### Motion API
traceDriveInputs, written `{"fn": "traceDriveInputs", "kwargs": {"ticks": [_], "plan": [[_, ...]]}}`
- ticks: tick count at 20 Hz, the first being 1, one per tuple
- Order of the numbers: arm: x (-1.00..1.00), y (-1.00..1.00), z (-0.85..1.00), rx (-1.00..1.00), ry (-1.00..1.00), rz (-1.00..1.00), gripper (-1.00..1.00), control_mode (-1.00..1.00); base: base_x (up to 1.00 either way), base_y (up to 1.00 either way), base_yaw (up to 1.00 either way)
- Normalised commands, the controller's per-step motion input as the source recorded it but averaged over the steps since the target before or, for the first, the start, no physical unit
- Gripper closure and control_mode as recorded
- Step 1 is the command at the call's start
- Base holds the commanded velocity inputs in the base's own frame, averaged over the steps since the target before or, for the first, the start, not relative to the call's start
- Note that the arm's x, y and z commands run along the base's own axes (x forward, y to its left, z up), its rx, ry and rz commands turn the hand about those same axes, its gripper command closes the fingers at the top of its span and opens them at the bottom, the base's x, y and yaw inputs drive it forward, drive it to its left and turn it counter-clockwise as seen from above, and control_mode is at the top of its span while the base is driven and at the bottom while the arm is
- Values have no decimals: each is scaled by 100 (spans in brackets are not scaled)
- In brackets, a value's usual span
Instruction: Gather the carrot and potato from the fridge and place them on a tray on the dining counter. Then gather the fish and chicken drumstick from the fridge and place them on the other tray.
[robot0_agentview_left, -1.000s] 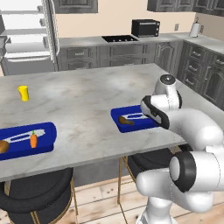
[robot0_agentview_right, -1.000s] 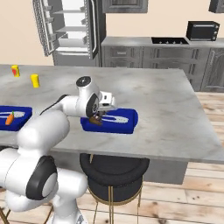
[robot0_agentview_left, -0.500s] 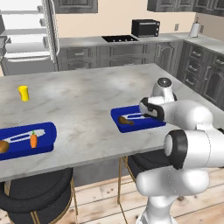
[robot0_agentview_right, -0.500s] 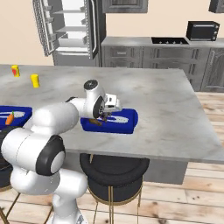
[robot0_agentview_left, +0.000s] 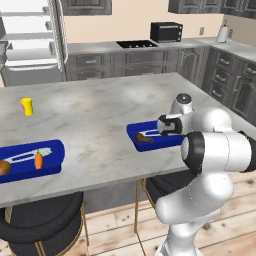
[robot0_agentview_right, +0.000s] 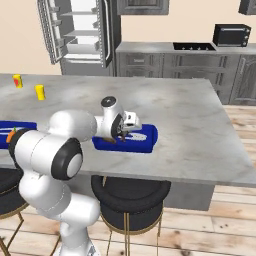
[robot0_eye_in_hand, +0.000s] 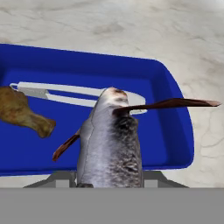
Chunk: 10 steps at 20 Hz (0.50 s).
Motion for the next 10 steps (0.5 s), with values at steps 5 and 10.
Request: {"fn": "traceDriveInputs", "kwargs": {"ticks": [5,10], "plan": [[25,-1,-33,0,5,0,100,-100,0,0,0],[24,-1,-28,0,4,0,100,-100,0,0,0]]}}
